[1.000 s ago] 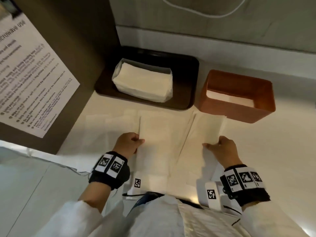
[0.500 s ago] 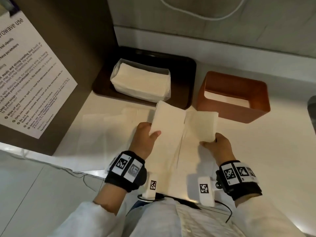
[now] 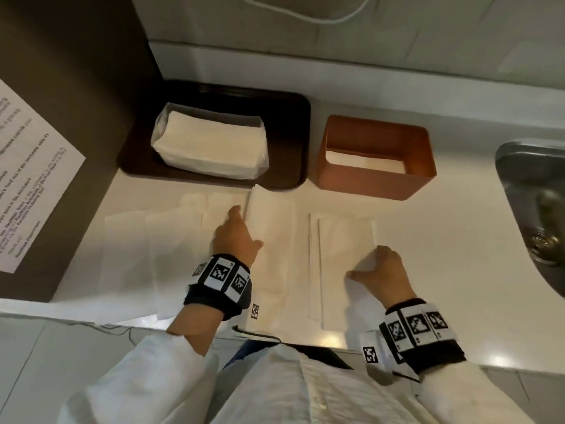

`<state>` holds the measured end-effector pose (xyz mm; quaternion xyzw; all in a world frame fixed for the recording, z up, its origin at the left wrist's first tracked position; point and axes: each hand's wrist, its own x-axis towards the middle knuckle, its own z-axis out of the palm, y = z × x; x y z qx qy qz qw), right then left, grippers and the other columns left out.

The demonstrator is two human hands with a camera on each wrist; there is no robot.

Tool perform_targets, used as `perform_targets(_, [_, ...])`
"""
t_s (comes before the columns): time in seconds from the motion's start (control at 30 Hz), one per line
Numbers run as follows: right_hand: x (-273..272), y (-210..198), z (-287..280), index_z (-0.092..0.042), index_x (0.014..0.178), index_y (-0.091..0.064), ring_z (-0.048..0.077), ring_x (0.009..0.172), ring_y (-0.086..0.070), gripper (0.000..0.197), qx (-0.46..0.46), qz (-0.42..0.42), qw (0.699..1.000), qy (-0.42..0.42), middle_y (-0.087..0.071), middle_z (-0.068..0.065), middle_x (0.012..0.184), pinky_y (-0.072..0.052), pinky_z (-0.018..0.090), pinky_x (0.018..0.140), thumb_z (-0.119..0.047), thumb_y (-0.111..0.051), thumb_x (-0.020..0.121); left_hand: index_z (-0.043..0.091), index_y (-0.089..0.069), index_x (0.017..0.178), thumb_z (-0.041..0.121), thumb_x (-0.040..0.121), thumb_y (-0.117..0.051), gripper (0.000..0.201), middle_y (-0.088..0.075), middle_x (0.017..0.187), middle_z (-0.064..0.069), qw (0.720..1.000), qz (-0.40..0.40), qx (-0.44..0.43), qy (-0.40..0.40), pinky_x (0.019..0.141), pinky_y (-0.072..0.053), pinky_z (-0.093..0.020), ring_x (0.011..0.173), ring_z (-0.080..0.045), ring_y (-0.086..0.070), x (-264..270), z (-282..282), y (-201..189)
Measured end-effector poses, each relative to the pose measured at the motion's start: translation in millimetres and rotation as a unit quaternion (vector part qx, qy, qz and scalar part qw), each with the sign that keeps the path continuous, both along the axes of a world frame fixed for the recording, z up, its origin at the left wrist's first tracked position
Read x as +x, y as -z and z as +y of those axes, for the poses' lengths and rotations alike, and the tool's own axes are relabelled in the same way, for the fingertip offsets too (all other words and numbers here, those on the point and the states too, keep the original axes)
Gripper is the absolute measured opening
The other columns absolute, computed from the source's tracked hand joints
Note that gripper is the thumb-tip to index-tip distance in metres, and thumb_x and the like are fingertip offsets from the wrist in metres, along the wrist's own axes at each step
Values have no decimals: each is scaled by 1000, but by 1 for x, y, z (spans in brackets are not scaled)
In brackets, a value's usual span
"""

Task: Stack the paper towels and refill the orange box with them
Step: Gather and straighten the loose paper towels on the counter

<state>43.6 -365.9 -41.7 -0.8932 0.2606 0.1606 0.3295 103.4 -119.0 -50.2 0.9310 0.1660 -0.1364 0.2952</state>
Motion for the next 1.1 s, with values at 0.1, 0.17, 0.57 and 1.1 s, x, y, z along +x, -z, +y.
perform_targets(0.1, [1, 2, 6, -1, 116, -46, 36, 112, -48, 64, -34, 17, 999, -6, -51, 18, 119, -44, 38, 90, -24, -78, 66, 12, -43, 124, 34, 71, -74, 66, -53, 123, -13, 997, 47, 52, 23, 93, -45, -46, 116, -33, -47, 5, 2, -2])
perform_targets(0.17, [4, 2, 5, 0, 110, -51, 35, 106, -54, 60, -21, 41, 999, -15, -57, 18, 114, -48, 39, 87, -26, -79, 63, 11, -46, 122, 36, 72, -73, 62, -45, 126, -14, 994, 55, 83, 39, 92, -45, -45, 117, -32, -43, 6, 0, -4])
perform_targets(0.57, [8, -16, 14, 0, 119, -39, 23, 87, -46, 62, 60, -26, 998, -10, -48, 7, 96, -37, 30, 73, -1, -75, 68, 25, -44, 128, 26, 88, -55, 41, -47, 125, -9, 992, -12, 81, 91, 88, -47, -44, 110, -34, -47, -7, -17, -7])
perform_targets(1.1, [14, -94, -24, -12, 118, -53, 33, 103, -58, 43, 210, -214, 954, 14, -62, 10, 115, -49, 43, 85, -8, -67, 77, 19, -59, 110, 32, 91, -52, 24, -62, 93, 17, 898, -8, -436, -54, 70, -40, 5, 85, 8, -56, -38, 12, -87])
